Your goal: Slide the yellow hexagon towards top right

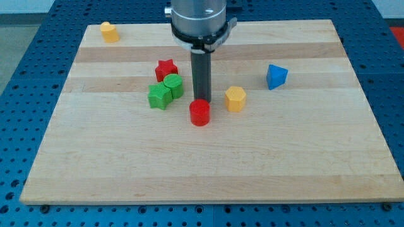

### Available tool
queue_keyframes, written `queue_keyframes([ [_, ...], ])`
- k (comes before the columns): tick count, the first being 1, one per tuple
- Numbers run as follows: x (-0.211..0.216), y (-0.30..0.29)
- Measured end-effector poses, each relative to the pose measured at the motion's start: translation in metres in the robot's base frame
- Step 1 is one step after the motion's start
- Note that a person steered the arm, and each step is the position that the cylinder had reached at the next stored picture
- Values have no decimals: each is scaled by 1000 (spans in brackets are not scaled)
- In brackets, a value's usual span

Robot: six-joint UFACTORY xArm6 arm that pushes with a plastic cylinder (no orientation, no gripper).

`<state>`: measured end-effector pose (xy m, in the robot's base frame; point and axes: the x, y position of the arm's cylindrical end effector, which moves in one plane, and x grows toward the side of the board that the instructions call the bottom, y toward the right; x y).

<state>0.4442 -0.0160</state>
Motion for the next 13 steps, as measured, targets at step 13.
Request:
queue_keyframes([
  [13, -145, 149],
])
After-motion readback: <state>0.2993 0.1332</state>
